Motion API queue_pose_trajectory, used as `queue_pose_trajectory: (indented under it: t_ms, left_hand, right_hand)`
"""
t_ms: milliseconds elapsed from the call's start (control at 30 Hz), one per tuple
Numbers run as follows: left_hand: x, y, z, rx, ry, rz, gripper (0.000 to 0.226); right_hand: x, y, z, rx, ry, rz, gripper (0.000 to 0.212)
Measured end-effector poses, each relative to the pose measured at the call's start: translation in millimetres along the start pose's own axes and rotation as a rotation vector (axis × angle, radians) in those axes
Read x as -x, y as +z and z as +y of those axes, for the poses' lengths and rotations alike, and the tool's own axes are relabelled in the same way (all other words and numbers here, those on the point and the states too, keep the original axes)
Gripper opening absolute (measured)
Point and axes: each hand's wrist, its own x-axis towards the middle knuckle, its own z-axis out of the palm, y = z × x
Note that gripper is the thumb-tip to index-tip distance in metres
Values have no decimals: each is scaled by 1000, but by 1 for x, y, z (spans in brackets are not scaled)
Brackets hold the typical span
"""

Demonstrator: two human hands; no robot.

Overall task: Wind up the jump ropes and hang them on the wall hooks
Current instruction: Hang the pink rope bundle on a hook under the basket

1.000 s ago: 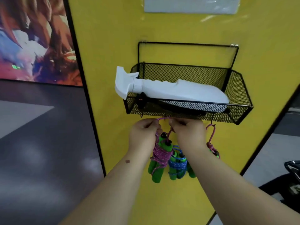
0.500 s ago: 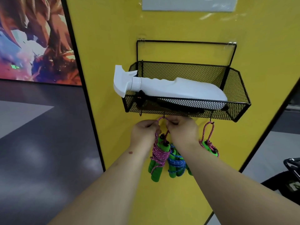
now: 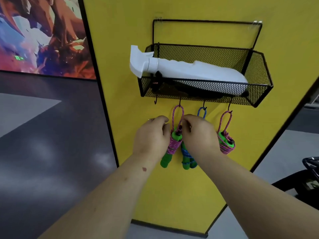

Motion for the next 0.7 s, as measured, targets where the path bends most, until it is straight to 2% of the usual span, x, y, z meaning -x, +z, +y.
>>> queue_pose_trajectory:
  t_ms: [33, 133, 200, 433, 700]
  left_hand:
    - [5, 0, -2, -54, 28, 3, 31]
    - [23, 5, -13, -184, 125, 11, 48]
    - [38, 9, -24, -249, 132, 1, 55]
    - [115, 46, -72, -378, 92, -82, 68]
    - [235, 154, -162, -441, 47, -154, 76]
  right_hand:
    - [7, 2, -1, 39, -45, 10, 19]
    - [31, 11, 2, 150, -111, -12, 46]
    - [50, 18, 5, 208, -111, -43, 56]
    - [128, 67, 34, 313, -108, -155, 65]
    - [250, 177, 119, 356, -86, -302, 66]
